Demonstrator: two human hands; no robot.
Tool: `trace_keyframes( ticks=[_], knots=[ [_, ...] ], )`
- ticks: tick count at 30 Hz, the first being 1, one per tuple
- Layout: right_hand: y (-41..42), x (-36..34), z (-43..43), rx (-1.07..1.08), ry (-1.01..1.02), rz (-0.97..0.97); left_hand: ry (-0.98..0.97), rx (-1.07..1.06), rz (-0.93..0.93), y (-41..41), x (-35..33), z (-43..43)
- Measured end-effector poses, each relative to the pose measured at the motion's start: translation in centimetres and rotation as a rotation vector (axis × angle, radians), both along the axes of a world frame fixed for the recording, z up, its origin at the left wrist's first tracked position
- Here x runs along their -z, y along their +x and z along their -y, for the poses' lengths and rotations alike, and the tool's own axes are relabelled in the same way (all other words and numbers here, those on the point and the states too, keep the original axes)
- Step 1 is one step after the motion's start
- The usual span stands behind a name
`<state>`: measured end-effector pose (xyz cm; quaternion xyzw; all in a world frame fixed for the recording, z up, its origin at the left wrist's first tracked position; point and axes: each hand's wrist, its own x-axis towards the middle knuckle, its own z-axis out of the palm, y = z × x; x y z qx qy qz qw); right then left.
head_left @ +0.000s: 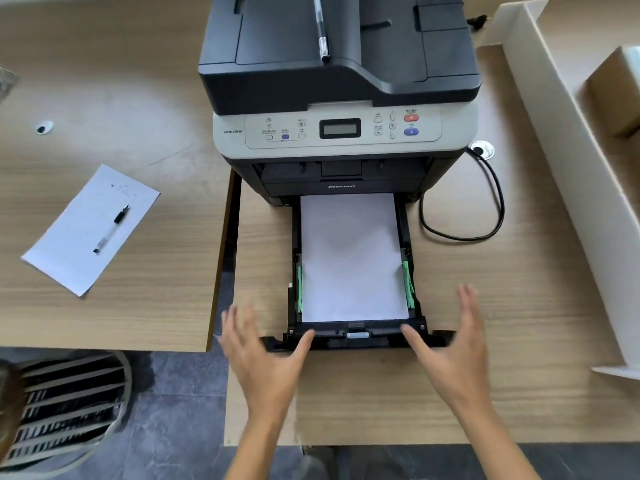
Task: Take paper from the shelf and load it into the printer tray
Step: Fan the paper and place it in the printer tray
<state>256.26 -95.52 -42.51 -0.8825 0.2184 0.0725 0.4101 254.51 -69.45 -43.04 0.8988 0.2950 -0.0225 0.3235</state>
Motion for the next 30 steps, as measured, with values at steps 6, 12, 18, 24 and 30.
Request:
trace_keyframes(
  ticks=[6,12,18,24,30],
  knots=[
    [-4.4,4.2,-0.5,0.269,0.124,-0.104,-0.422,-0.448,-0.017,-3.8,2.1,4.8],
    [1.2,7.6,-0.7,0.258,0.138,0.142,-0.330,-0.458,0.181,1.5,5.9,4.9],
    [8.7,9.4,-3.1,0.352,0.007,0.387,-0.356,-0.381,0.321,9.6,7.9,4.3],
    [15.7,9.6,-5.1,0.393,0.065,0.494,-0.321,-0.279,0.362,17.1,9.1,3.9],
    [21.4,10.2,-5.3,0.377,0.131,0.574,-0.192,-0.133,0.362,22.8,9.8,4.0]
  ],
)
